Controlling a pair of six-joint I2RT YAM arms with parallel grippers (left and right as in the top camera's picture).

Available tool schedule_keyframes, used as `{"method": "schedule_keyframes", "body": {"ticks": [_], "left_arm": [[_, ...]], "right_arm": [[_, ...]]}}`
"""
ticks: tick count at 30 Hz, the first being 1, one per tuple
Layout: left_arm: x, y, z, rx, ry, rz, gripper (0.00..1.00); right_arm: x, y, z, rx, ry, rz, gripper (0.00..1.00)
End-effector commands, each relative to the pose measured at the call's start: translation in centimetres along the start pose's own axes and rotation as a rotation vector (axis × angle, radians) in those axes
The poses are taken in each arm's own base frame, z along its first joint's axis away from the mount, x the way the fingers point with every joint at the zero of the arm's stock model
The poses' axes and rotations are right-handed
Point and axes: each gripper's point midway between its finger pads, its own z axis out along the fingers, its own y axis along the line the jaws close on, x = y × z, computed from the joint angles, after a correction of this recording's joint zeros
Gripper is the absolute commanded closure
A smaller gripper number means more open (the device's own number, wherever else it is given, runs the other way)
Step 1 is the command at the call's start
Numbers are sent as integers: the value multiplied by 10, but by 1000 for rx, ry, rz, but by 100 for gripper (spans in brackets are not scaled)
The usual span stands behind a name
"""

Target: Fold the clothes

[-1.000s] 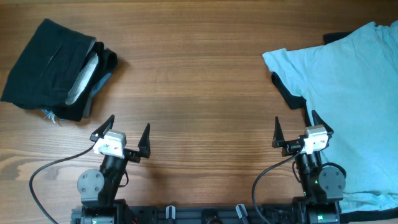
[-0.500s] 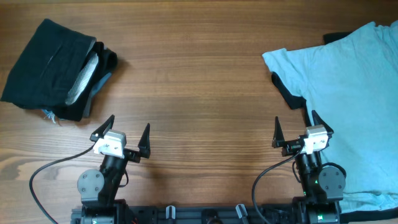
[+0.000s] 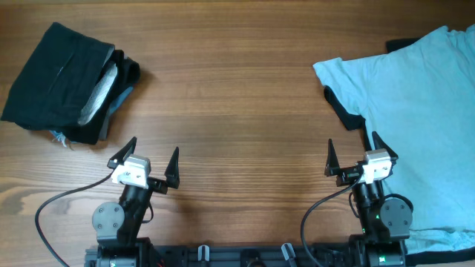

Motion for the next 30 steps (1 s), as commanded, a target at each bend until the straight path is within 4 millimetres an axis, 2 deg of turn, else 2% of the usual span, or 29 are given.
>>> {"method": "schedule_keyframes", "body": {"ticks": [1, 26, 28, 30], "left_arm": [[1, 0, 0, -3, -1, 2, 0], [1, 4, 0, -26, -1, 3, 0], [1, -1, 0, 5, -3, 2, 0], [-8, -9, 0, 52, -38, 14, 0]], "right_arm": [[-2, 1, -1, -10, -12, 13, 0], [-2, 1, -1, -8, -12, 14, 0], [-9, 7, -1, -44, -41, 25, 0], [-29, 19, -4, -119, -118, 17, 0]]}}
